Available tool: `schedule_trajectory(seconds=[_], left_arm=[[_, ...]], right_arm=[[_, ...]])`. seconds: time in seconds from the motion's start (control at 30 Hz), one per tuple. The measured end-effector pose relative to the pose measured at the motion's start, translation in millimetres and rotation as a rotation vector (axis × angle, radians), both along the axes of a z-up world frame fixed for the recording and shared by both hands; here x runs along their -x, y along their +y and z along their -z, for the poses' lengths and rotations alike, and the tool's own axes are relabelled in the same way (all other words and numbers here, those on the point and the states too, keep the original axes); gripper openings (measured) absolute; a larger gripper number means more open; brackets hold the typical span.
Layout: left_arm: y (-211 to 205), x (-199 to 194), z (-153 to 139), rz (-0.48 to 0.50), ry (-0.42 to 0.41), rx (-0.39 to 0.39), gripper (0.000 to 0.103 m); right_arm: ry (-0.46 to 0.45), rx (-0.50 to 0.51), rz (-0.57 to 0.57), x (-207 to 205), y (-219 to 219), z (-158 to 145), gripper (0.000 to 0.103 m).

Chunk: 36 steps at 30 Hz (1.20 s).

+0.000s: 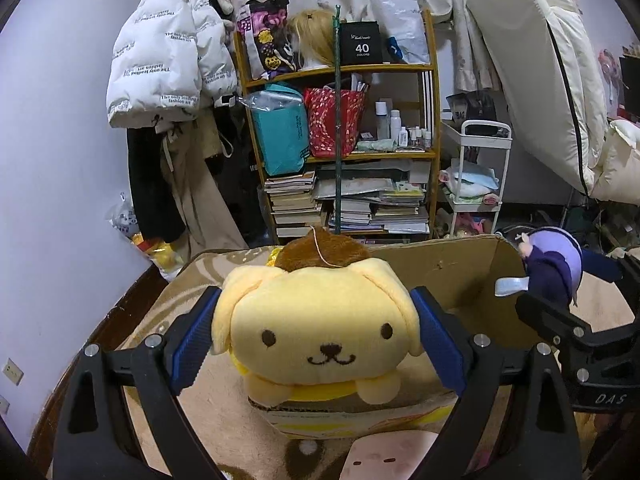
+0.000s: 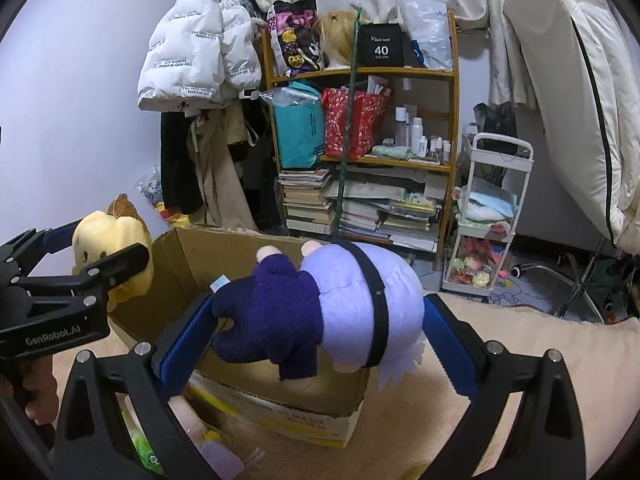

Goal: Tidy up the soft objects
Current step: 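Release the yellow plush into the box with the left tool while the right tool drops the doll in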

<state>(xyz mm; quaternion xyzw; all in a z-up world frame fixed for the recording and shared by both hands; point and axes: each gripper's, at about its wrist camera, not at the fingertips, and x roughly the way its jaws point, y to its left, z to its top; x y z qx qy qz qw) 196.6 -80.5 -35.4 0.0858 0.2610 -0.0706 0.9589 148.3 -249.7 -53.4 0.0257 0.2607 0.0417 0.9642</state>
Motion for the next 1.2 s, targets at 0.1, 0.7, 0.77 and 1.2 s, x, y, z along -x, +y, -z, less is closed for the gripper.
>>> schedule_trajectory(seconds=[0.1, 0.7, 0.77, 1.2], left_arm=[[-0.1, -2.1, 2.2, -0.002, 0.01, 0.003, 0.092], [5.1, -4.2, 2.1, -0.019, 0.029, 0.019, 0.099], [5.6, -4.1, 2.2, -0.022, 0.031, 0.015, 0.099], [22.6, -4.4, -3.1, -0.074, 0.041, 0.042, 0.1]], right_arm=[[-0.001, 0.003, -0.002, -0.1, -0.4, 0.4, 0.103], [0.01, -0.033, -0.029, 0.6, -1.0, -0.7, 0.103], [0.012, -0.032, -0.033, 0.2, -1.0, -0.2, 0.103], [0.005, -0.003, -0.03, 0.0, 4.3, 2.2, 0.103]])
